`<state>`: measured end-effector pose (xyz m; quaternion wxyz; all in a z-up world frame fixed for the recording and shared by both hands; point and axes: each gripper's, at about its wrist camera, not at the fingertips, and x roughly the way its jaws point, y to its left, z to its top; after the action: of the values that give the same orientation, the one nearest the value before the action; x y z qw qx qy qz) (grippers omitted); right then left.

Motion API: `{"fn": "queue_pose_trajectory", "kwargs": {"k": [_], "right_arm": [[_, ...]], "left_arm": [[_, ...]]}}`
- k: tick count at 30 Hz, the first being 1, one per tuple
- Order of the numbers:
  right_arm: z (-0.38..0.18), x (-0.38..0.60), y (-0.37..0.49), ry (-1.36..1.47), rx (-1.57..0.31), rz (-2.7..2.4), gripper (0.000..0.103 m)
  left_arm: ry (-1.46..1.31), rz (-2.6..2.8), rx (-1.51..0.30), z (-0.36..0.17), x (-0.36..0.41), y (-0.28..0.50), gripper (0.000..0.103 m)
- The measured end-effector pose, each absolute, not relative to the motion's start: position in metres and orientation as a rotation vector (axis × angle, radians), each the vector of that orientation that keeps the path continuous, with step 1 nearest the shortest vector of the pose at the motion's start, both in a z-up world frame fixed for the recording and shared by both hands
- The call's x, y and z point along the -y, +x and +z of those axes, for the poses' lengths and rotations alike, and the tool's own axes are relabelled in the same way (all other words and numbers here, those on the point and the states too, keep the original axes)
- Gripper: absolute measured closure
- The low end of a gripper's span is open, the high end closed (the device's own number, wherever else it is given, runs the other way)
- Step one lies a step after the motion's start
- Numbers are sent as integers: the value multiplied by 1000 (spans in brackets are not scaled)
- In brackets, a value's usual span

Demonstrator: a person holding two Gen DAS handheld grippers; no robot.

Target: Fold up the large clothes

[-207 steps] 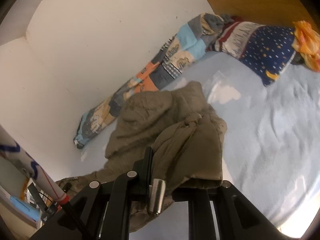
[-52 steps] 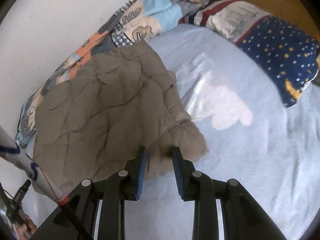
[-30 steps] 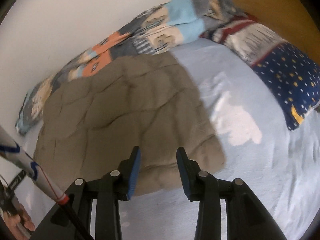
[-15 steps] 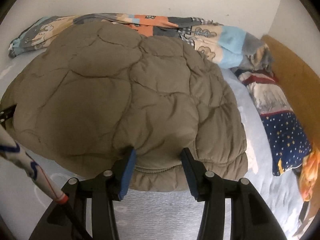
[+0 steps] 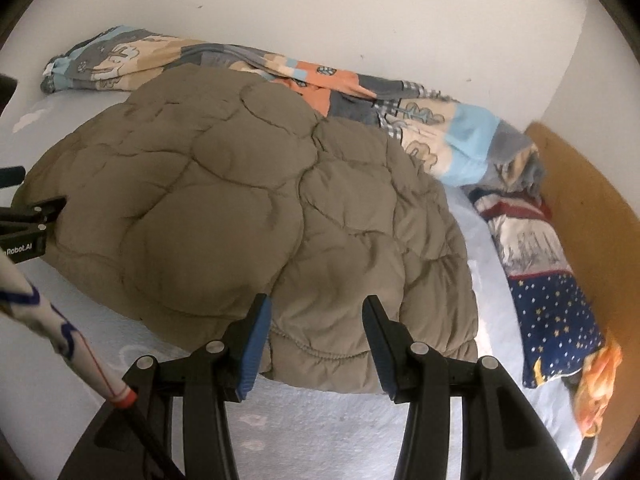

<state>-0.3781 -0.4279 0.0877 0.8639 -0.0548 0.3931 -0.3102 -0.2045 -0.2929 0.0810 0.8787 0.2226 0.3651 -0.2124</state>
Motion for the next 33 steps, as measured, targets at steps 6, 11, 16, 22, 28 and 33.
{"fn": "queue_pose_trajectory", "kwargs": {"k": [6, 11, 16, 22, 28, 33], "right_arm": [[85, 427, -377, -130, -828, -657, 52], [85, 430, -377, -128, -829, -657, 52], [83, 434, -377, -110, -840, -657, 51], [80, 442, -378, -66, -857, -660, 51], [78, 439, -377, -81, -858, -662, 50], [78, 439, -377, -88, -858, -663, 49]], "left_arm": [[483, -439, -750, 80, 295, -206, 28], [491, -436, -748, 80, 296, -206, 28], [482, -439, -758, 81, 296, -206, 28], [480, -441, -765, 81, 295, -205, 28], [479, -441, -766, 81, 295, -206, 28], [480, -440, -765, 81, 295, -206, 28]]}}
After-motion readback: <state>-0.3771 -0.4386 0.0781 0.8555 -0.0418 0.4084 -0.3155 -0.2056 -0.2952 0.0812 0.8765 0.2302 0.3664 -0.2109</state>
